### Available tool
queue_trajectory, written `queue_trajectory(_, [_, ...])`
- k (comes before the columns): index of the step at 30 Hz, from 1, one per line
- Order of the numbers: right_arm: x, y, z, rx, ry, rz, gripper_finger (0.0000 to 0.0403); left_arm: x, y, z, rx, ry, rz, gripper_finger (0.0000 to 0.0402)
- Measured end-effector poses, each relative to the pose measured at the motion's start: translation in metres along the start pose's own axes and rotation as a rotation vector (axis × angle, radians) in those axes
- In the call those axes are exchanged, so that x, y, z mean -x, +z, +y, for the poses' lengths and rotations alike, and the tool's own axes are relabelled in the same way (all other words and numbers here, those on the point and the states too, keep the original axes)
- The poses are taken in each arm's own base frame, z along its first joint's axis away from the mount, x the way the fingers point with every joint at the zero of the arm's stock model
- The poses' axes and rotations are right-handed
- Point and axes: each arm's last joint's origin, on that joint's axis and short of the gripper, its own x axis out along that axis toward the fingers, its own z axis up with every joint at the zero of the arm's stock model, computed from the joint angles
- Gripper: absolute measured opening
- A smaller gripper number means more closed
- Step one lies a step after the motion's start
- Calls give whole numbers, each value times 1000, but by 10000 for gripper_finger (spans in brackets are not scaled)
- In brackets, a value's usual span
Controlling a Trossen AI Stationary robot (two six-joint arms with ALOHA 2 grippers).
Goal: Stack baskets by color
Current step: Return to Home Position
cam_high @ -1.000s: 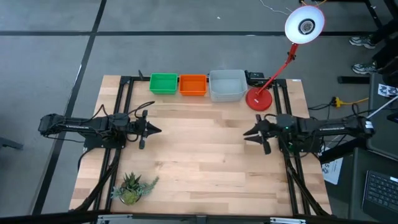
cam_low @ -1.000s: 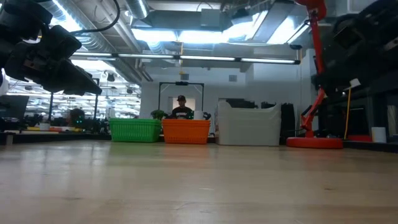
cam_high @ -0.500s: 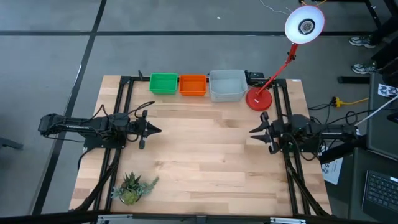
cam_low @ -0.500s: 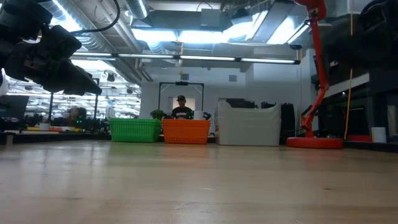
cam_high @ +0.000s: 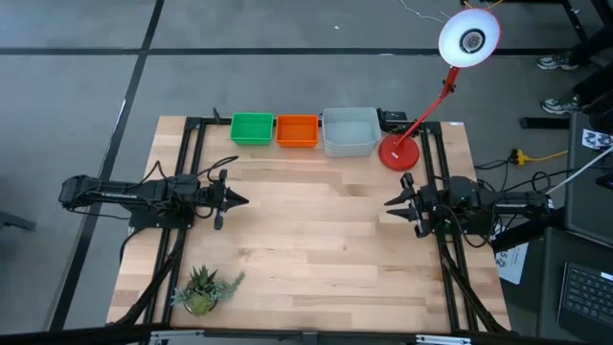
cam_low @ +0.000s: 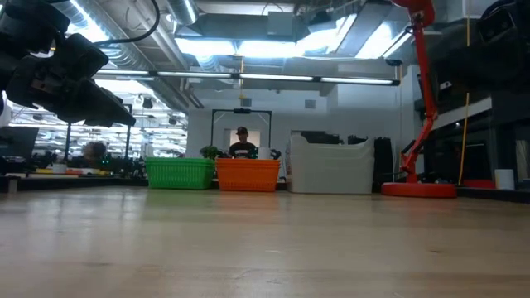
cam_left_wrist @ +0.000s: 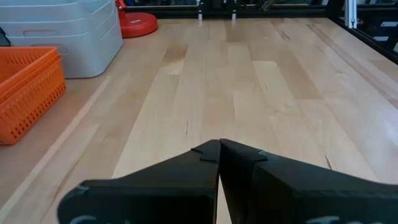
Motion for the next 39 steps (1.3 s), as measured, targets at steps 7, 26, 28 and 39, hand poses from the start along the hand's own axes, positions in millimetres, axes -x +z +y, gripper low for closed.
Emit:
queue_trajectory(7, [0, 0, 0, 0, 0, 0, 100, 2, 4, 0, 2, -3, -47, 0])
queue_trajectory(26, [0, 0, 0, 3, 0, -1, 100, 18, 18, 0, 7, -25, -253, 0])
queue_trajectory(28, [0, 0, 0, 3, 0, -1, 100, 18, 18, 0, 7, -27, -253, 0])
queue_trajectory(39, [0, 0, 0, 3, 0, -1, 100, 18, 18, 0, 7, -27, -253, 0])
